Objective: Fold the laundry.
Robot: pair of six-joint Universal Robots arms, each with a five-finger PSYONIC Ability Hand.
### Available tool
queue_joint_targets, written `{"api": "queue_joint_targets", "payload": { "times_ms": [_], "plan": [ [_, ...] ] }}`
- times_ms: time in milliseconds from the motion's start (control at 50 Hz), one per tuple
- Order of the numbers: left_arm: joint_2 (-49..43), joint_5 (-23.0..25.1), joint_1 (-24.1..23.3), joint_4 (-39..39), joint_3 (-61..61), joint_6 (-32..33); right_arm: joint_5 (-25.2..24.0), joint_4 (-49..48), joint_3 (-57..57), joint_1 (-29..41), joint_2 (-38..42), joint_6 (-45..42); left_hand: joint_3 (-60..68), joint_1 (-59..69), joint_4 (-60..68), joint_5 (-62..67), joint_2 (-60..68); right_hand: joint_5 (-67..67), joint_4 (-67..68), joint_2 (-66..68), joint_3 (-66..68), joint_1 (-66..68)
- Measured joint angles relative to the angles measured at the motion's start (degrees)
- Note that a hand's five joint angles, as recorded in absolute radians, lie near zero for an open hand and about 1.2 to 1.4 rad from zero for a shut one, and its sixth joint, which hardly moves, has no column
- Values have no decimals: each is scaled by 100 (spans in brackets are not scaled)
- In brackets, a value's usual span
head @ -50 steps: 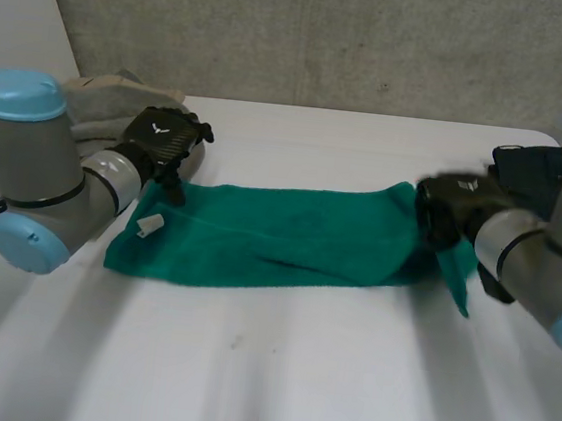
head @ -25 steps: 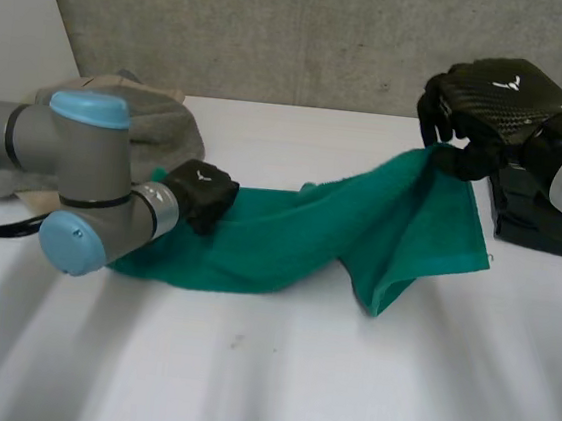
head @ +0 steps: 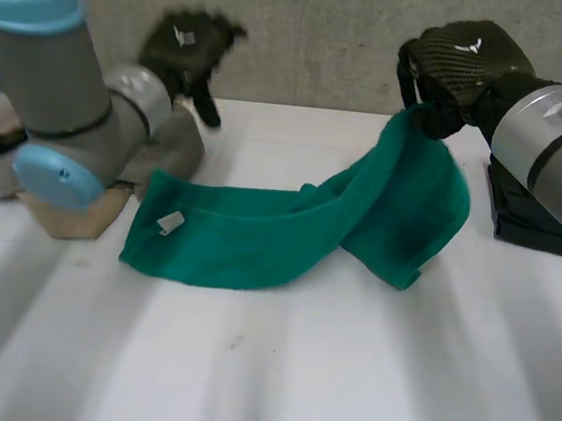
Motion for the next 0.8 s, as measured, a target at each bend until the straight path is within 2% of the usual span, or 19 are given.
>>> {"api": "queue_joint_targets", "payload": {
  "times_ms": [180,280,340,360,380,400,480,580,720,800],
  "plan": [
    [-777,582,-32,-808,-93,-53,-417,-417,308,12,-938,536,56,29,169,2,130,-1,0,0,0,0],
    [-1155,902,-119,-1010,82,-56,-566,-427,249,-75,-1191,979,798,1008,898,812,819,-1,1,0,0,0],
    [-1346,991,-163,-1097,224,-48,-633,-415,208,-176,-1244,1183,2742,3215,2827,2709,2886,-2,1,0,0,0],
    [-1405,999,-172,-1131,280,-46,-648,-412,199,-223,-1238,1243,4089,4591,4060,3909,4131,-1,1,0,0,0],
    [-1437,995,-175,-1153,317,-45,-654,-411,197,-251,-1225,1273,4515,5027,4601,4453,4563,-1,1,0,0,0],
    [-1468,968,-173,-1173,372,-47,-659,-412,192,-296,-1190,1302,5301,5579,5402,5198,5361,0,1,0,0,0],
    [-1458,704,-118,-1137,598,-69,-634,-429,165,-484,-863,1283,5533,5579,5631,5258,5595,-2,1,0,0,0],
    [-1157,153,-42,-648,1087,-124,-381,-499,-60,-602,-242,928,5533,5579,5631,5258,5595,0,1,0,0,0],
    [-343,-453,-102,679,1882,-141,714,-1008,-1153,-580,915,27,5533,5579,5631,5258,5595,-2,3,0,0,0],
    [91,-912,-138,1335,1870,-90,1034,-1419,-1505,-542,1172,-211,5533,5579,5631,5258,5597,-1,19,0,0,0]
  ]
}}
